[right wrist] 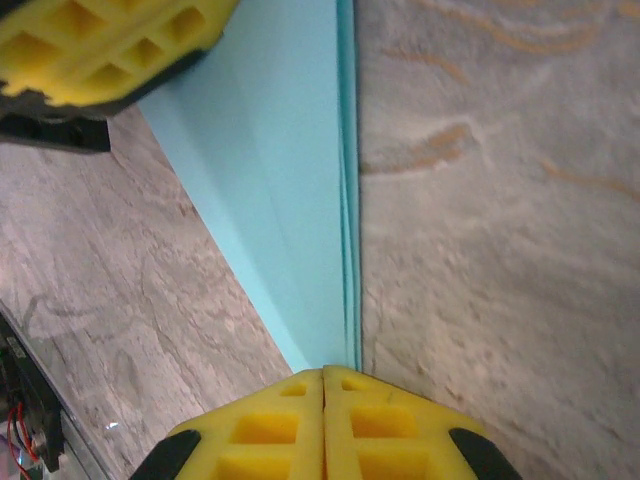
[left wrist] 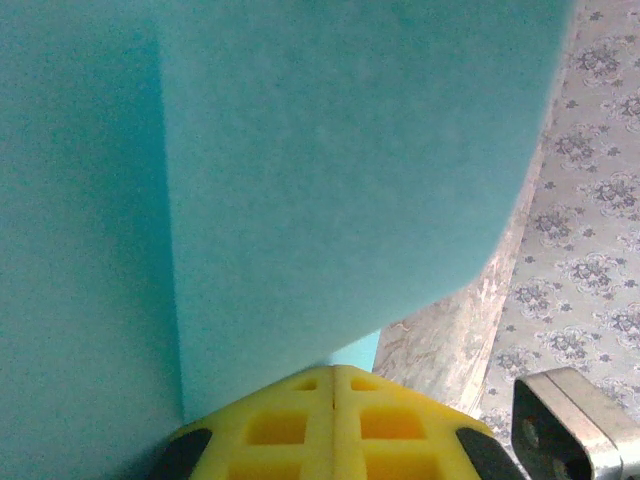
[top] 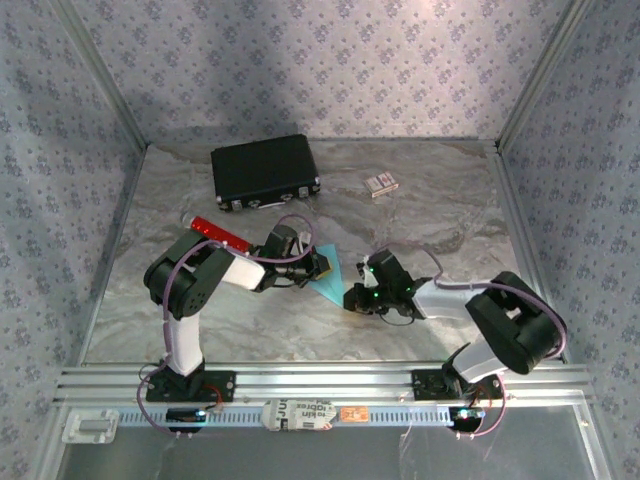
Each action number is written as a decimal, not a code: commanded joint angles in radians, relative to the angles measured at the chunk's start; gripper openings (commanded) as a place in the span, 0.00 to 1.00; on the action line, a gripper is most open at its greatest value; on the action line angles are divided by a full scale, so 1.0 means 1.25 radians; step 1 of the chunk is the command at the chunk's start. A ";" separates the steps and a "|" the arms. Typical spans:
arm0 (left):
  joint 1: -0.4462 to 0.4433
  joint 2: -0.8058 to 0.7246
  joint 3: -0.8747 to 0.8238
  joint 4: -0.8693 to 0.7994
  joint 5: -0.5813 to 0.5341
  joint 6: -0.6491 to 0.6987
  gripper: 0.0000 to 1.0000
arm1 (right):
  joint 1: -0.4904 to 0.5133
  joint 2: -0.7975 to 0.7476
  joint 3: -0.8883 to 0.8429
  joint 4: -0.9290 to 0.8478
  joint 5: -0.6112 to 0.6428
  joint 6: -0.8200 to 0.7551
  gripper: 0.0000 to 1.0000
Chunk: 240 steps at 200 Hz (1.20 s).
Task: Fold a paper plane with a square sheet of paper (pick it up from the middle)
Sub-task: Fourth fold the wing at the center of the table.
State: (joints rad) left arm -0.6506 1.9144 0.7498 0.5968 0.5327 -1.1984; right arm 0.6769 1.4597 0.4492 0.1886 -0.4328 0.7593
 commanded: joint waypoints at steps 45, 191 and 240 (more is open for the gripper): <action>0.008 0.031 -0.022 -0.064 -0.038 0.000 0.02 | 0.002 -0.084 -0.044 -0.140 0.019 0.003 0.08; 0.004 0.030 -0.020 -0.055 -0.031 -0.003 0.02 | -0.015 0.147 0.246 -0.065 0.038 0.033 0.08; 0.005 0.027 -0.022 -0.053 -0.031 -0.004 0.02 | -0.019 0.194 0.248 -0.086 0.055 0.031 0.08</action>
State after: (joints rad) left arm -0.6498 1.9152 0.7490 0.5995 0.5339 -1.1984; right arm 0.6590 1.6764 0.7498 0.1020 -0.3916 0.7826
